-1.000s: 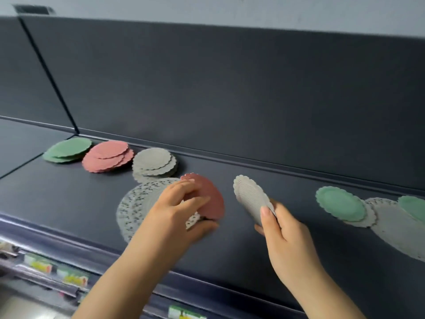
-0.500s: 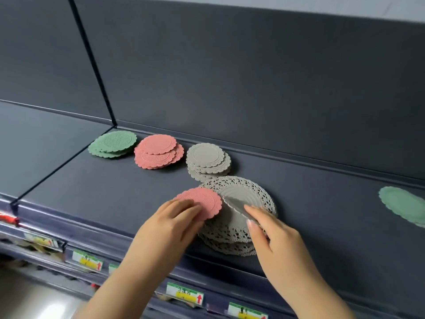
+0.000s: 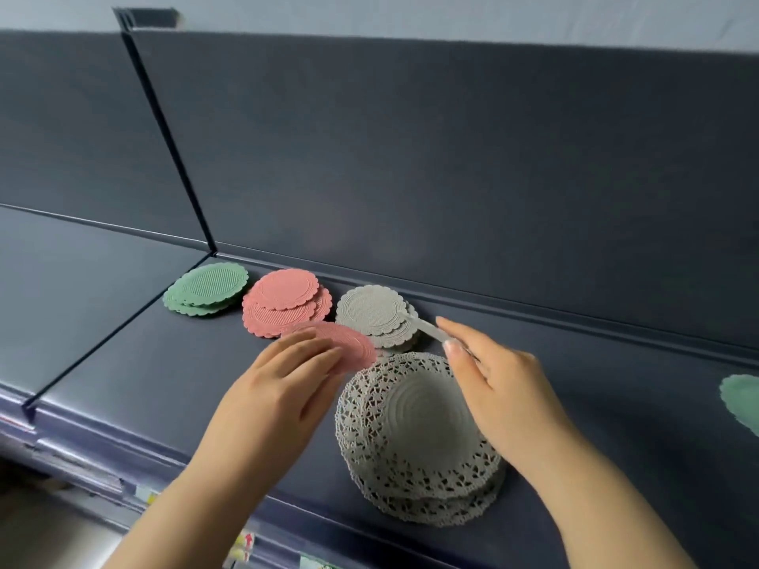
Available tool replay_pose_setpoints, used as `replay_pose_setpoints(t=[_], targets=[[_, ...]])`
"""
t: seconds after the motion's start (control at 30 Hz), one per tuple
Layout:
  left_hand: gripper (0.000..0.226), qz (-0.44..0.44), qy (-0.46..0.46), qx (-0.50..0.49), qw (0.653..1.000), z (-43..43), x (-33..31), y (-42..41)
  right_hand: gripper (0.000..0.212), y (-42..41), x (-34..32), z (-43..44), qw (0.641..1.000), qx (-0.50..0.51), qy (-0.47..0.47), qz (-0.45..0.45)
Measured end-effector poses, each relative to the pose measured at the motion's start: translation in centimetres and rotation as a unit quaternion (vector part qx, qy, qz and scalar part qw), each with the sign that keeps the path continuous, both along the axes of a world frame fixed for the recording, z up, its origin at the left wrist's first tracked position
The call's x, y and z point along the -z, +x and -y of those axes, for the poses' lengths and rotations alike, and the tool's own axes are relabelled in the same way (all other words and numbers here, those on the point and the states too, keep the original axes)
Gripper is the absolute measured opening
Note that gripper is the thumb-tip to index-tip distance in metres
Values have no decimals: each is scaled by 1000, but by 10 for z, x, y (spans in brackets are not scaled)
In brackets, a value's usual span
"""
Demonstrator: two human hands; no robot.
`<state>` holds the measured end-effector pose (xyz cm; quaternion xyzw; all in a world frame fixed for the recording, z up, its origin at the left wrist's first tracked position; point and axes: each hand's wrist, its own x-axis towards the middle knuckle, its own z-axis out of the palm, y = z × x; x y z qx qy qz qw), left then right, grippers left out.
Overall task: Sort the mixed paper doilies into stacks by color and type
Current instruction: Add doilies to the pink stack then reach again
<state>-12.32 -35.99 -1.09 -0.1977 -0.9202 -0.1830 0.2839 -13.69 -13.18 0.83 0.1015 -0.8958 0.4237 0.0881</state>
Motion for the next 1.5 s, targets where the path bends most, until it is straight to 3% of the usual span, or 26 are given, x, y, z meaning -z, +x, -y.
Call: replay_pose_setpoints(t=[0.13,0.2,0.3,0.37,0.5,0.6,0.67,0.77,0.83,1.03,1.17,1.33,1.5], targets=[[33,-3,7,-3,1000,25,5,-16,35,-55,-4,32,997,14,46,-54],[33,-12,22,-5,1000,44,7,-29,38,-75,7,50,997,-8,74,-22],[33,-22,33,11,999,77,8,-51,55,-86,35,70,947,-69,296,102],[33,-23,37,40,998,102,10,-65,61,-87,40,78,925,-48,352,136],[29,-42,25,79,996,145,6,-101,57,-86,24,103,936,23,329,125],[21,-46,59,101,992,155,-4,-127,49,-81,12,140,956,70,281,36],[23,41,48,147,987,151,-5,-137,45,-77,10,166,971,84,224,27],[47,220,-145,184,947,142,17,-141,46,-70,19,190,978,87,178,67],[50,204,-234,152,938,147,25,-144,43,-65,23,200,976,105,179,68],[41,99,-185,201,957,160,7,-131,39,-54,19,222,972,123,190,61],[33,82,-173,222,956,169,0,-117,44,-47,14,231,966,122,228,23],[33,51,-124,193,972,174,-3,-93,46,-28,14,227,964,94,247,13],[35,57,-145,149,976,159,-1,-55,49,0,15,208,961,77,267,5]])
